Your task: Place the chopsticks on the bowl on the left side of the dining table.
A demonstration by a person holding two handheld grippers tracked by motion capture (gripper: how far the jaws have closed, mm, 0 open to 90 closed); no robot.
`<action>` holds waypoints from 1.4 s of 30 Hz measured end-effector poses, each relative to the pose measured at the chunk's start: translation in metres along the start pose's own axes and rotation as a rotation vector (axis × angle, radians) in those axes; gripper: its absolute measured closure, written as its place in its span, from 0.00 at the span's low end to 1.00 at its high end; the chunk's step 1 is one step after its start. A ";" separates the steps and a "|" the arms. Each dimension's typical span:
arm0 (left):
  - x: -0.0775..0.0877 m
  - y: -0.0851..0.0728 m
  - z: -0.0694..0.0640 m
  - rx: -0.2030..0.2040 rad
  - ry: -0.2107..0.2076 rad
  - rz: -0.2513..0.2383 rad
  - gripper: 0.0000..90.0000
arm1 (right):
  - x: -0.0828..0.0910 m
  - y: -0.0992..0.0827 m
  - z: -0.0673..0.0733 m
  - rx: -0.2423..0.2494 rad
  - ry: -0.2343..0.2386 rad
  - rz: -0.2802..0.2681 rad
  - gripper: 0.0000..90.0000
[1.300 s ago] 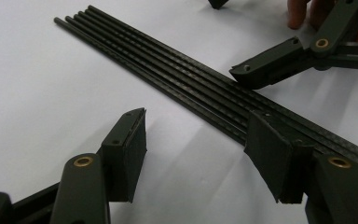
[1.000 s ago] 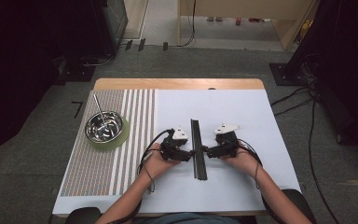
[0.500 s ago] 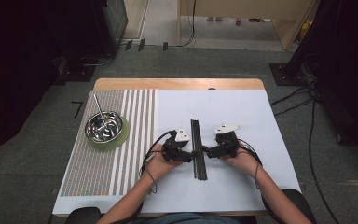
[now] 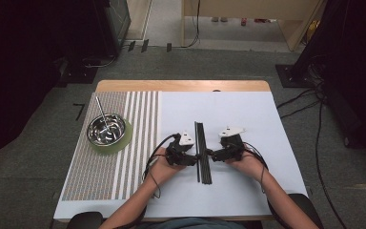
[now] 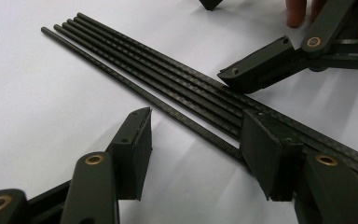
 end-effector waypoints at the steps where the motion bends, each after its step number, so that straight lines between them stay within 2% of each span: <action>1: 0.000 0.000 0.000 0.001 0.000 0.002 0.50 | 0.000 0.000 0.000 0.000 0.000 0.000 0.09; 14: 0.002 0.000 0.002 0.020 0.016 0.008 0.60 | 0.000 0.000 0.000 0.000 0.000 0.000 0.09; 25: 0.005 -0.001 0.006 0.033 0.025 0.015 0.74 | 0.000 0.000 0.000 0.000 0.000 0.000 0.09; 42: 0.007 0.000 0.007 0.035 0.047 0.033 0.79 | 0.000 0.000 0.000 0.000 0.000 0.000 0.09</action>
Point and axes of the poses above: each handheld gripper's, and its own axes: x roughly backward along the jaws, y roughly out of its top, z roughly to its left, the point moved 3 cm from there along -x, roughly forward along the jaws, and after that the axes turned 5 degrees about -z, right-handed, at the moved point
